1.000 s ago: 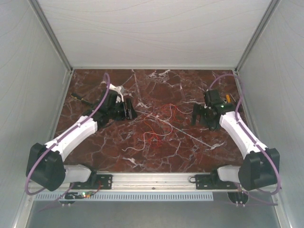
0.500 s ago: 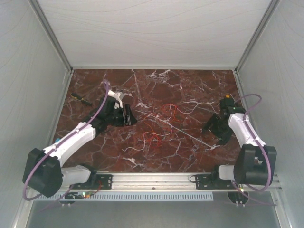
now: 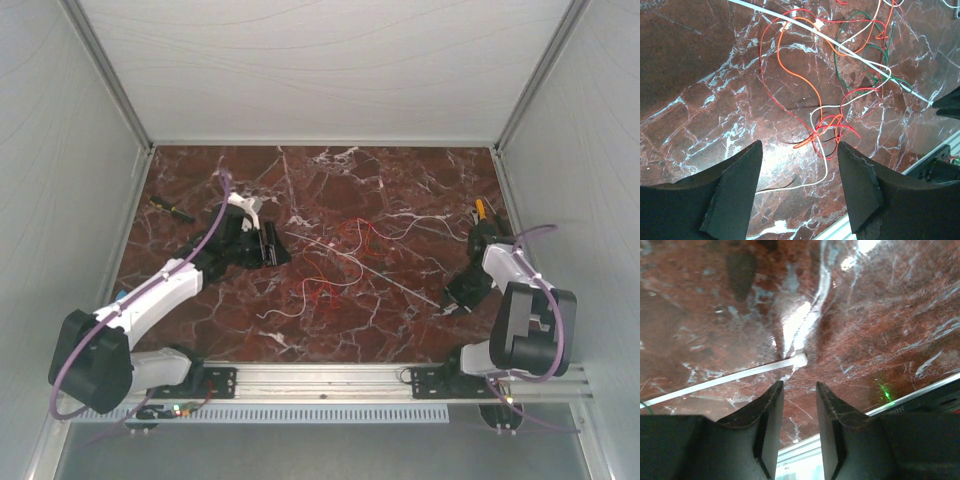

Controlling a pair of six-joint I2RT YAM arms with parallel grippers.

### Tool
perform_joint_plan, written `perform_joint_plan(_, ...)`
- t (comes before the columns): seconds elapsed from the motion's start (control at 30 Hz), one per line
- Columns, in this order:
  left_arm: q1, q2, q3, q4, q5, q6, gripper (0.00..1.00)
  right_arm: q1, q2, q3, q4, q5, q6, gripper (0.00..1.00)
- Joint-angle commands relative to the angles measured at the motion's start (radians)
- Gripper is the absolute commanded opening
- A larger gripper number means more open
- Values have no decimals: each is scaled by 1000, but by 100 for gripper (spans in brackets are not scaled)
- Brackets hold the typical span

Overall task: Zip-tie the wires
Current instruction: Pick up the ribbon at the center of the board.

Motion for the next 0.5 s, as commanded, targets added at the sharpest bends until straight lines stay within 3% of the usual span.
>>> perform_joint_plan(0.0,-4,6,58,46,23,17,62,-30,0,-45,66,24,19,28)
perform_joint_plan(0.47,-4,-18,48,28,31,31,62,-73,14,-45,130,-4,-32,24)
